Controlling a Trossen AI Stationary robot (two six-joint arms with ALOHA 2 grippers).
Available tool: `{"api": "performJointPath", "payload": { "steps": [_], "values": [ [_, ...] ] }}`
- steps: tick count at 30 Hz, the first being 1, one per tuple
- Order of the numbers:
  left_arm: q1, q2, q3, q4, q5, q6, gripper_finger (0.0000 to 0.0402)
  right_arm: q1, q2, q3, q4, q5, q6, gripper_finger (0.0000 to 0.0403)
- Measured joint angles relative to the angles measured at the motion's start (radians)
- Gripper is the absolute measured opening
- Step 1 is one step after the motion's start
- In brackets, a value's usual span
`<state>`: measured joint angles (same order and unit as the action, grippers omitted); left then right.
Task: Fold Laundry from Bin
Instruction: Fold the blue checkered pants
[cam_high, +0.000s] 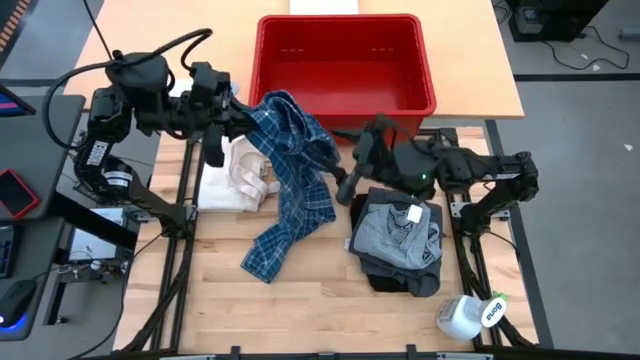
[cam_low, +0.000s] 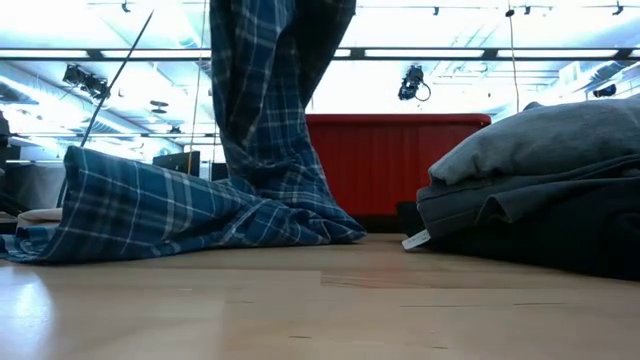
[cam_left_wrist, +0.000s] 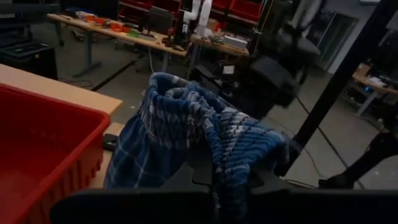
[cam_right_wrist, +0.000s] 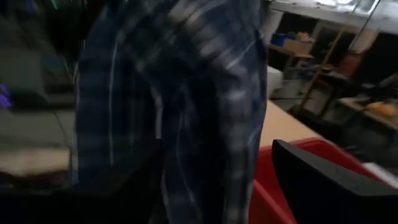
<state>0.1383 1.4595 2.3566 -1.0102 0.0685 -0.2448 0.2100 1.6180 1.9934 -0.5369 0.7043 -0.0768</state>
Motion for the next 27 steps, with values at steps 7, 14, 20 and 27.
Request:
{"api": "performJointPath", "payload": {
  "steps": [7, 14, 20, 27],
  "values": [
    [0.0, 0.0, 0.0, 0.004, 0.0, -0.03, 0.0012, 0.008, 0.049, 0.0, -0.072, 0.11, 0.043, 0.032],
    [0.0, -0.005, 0.0, -0.008, -0.003, -0.022, 0.0013, 0.006, 0.101, 0.0, -0.065, 0.077, 0.059, 0.0378],
    [0.0, -0.024, 0.0, -0.035, -0.003, -0.017, 0.0013, 0.006, 0.096, 0.0, -0.079, 0.081, 0.107, 0.0392],
    [-0.008, -0.056, 0.0, -0.02, -0.003, -0.027, 0.0013, 0.033, 0.104, -0.013, -0.198, 0.099, 0.215, 0.0395]
  ]
}}
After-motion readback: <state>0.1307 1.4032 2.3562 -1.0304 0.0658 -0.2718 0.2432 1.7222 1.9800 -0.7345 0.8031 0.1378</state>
